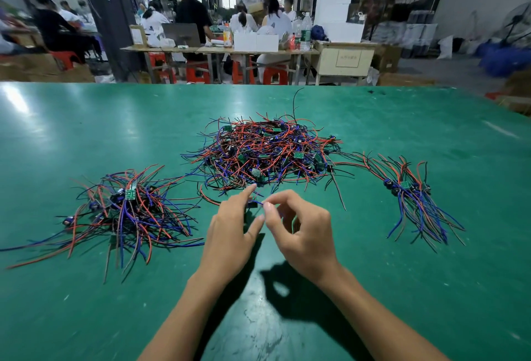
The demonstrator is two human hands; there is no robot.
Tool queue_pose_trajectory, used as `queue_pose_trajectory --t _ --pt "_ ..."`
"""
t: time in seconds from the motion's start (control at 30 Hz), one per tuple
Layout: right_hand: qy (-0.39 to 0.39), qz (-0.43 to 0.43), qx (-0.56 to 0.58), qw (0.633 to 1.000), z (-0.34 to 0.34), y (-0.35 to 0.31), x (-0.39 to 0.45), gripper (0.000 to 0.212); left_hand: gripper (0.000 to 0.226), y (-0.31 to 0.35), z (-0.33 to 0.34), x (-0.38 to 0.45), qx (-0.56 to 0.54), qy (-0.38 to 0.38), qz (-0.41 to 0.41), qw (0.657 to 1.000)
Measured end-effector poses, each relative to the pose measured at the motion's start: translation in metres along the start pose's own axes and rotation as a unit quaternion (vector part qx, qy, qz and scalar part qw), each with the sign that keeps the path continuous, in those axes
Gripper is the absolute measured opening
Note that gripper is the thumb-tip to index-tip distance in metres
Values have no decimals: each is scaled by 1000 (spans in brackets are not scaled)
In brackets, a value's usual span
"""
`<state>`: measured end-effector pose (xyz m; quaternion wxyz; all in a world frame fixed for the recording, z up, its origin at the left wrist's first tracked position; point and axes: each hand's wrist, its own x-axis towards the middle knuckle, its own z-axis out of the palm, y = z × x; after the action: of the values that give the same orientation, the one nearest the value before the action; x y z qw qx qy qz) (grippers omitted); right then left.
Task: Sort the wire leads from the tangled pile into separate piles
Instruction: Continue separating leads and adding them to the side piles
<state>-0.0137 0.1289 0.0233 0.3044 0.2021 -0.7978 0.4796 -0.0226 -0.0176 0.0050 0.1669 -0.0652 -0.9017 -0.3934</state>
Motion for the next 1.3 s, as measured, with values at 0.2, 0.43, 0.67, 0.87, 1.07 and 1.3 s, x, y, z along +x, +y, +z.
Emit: queue_pose_trajectory --t 0.2,0.43,0.67,0.87,1.07,1.3 --pt "138 98 115 979 -20 7 21 15 4 5 -7 4 -67 57 27 996" --pt "189 364 214 886 -37 38 36 14 5 18 -13 1 -212 30 54 975" --pt "174 393 232 873 -39 42 35 14 11 17 -11 2 -268 28 20 963" --pt "153 376 261 876 -38 36 36 17 7 16 -13 5 -317 36 -34 947" --pt "81 267 309 909 -40 24 36 18 3 9 -10 1 -105 30 42 993" --pt "-27 152 266 952 -25 14 25 24 23 10 -7 -1 -112 -8 65 992"
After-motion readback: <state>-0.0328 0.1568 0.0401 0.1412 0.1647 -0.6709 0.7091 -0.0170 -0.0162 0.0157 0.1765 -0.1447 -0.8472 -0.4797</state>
